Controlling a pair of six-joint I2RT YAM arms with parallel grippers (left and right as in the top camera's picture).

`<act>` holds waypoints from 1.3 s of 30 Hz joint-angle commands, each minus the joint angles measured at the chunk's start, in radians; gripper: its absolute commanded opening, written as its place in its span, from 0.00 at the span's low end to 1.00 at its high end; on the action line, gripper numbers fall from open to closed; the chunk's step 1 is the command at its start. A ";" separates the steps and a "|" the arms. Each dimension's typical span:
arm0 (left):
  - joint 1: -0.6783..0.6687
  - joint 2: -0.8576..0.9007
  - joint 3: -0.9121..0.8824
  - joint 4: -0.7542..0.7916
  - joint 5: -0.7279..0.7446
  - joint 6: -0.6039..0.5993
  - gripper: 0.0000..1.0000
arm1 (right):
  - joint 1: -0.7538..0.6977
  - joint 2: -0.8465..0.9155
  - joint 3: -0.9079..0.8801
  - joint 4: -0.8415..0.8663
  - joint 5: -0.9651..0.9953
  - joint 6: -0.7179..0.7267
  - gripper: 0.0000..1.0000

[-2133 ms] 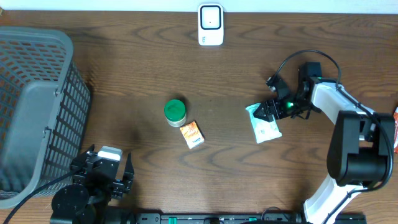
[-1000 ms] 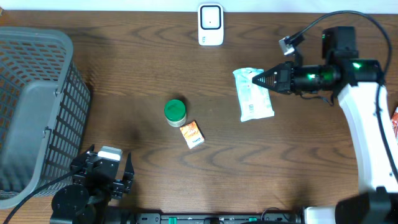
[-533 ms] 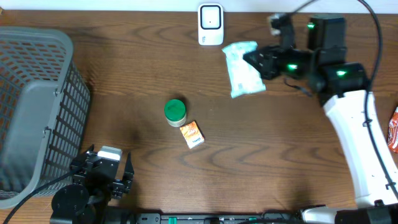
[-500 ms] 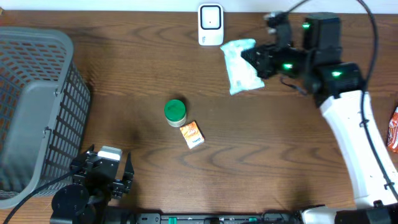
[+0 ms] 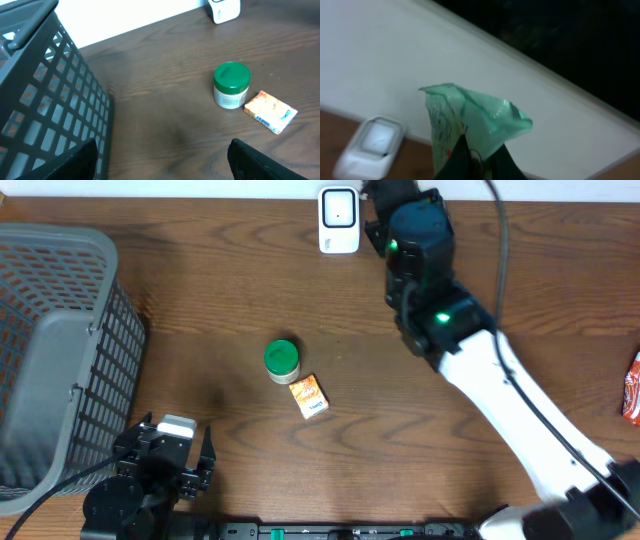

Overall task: Scan the item barcode
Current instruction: 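Lift the wipes packet and carry it to the scanner, then hold the wipes packet in front of the scanner window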

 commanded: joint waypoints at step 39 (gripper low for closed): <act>0.004 -0.002 0.001 0.003 -0.008 0.005 0.84 | 0.053 0.558 0.011 0.990 -0.412 -1.254 0.01</act>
